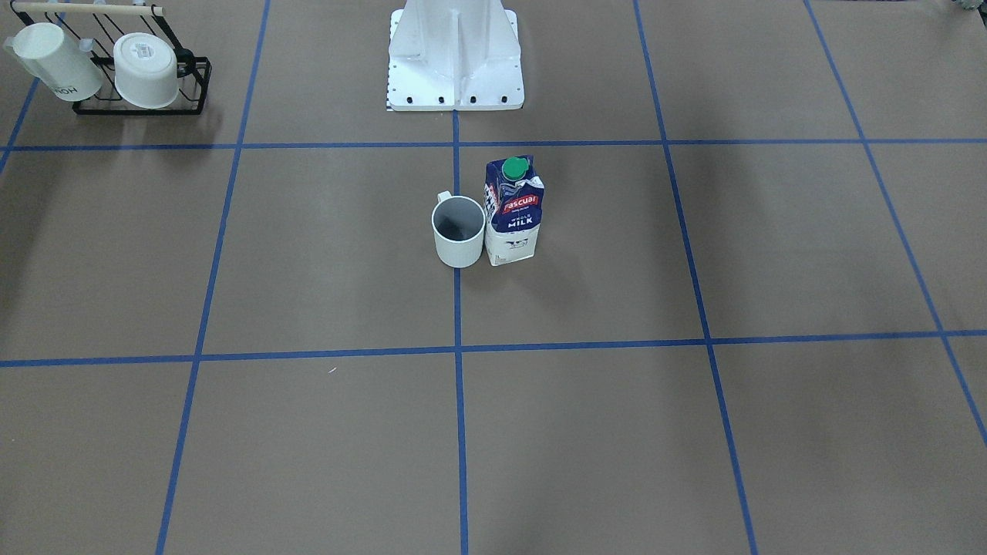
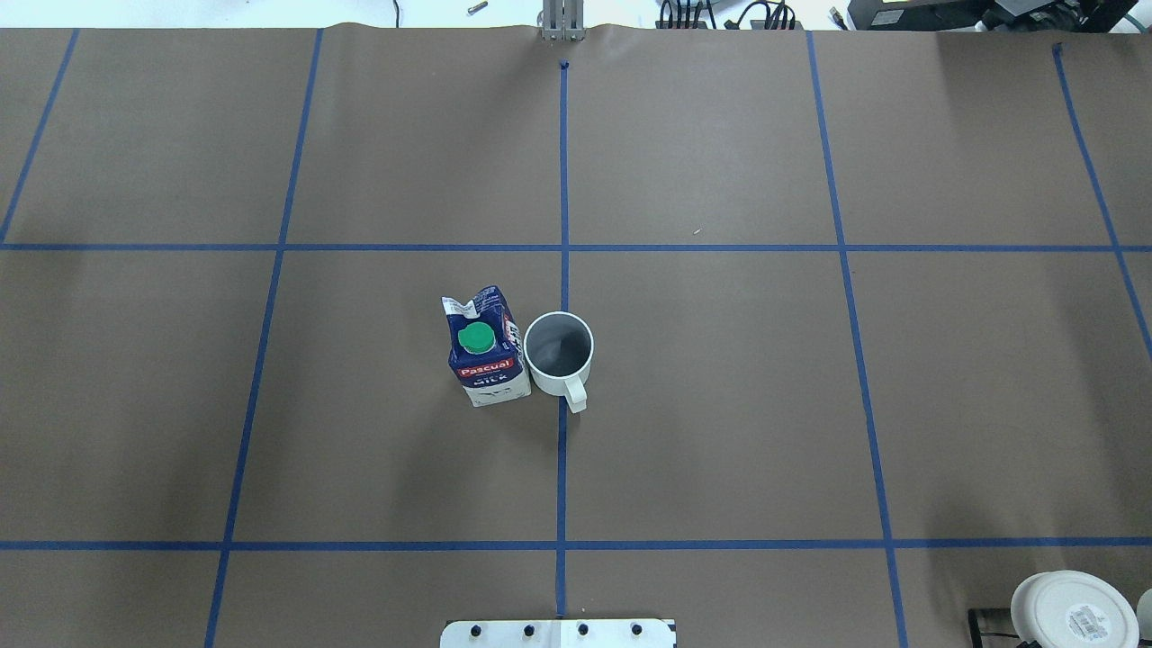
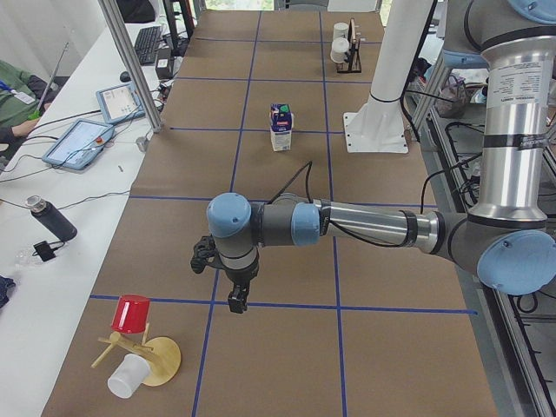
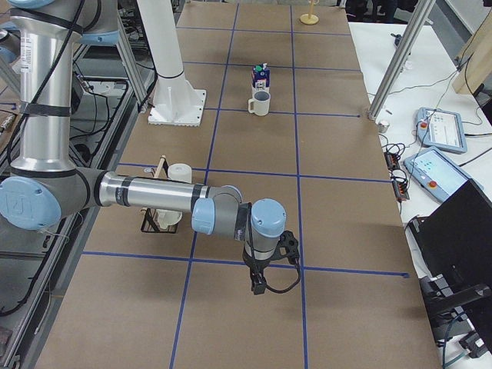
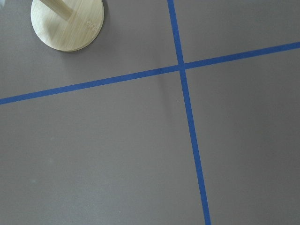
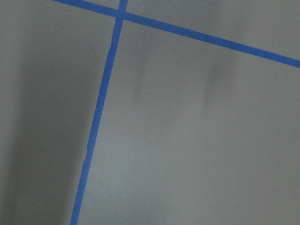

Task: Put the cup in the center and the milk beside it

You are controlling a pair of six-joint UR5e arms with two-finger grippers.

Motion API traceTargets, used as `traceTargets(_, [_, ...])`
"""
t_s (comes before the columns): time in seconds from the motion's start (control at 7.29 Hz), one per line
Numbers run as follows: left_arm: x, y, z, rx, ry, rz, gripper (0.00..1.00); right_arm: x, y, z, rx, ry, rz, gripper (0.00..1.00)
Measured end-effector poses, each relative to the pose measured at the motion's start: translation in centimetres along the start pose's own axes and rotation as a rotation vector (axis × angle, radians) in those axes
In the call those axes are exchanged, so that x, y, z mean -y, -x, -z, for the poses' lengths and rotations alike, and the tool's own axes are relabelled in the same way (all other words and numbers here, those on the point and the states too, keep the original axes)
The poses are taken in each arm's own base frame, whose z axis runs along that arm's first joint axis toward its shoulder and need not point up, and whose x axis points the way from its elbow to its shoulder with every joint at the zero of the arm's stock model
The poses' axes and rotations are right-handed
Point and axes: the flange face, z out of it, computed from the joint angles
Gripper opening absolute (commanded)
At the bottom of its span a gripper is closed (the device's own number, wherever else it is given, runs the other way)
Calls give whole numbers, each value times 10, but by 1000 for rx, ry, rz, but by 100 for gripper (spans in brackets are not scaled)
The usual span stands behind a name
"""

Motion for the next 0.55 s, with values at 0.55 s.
traceTargets(0.55, [0,0,-1,0,2,1,99,1,2,3,-2,-5,4,100])
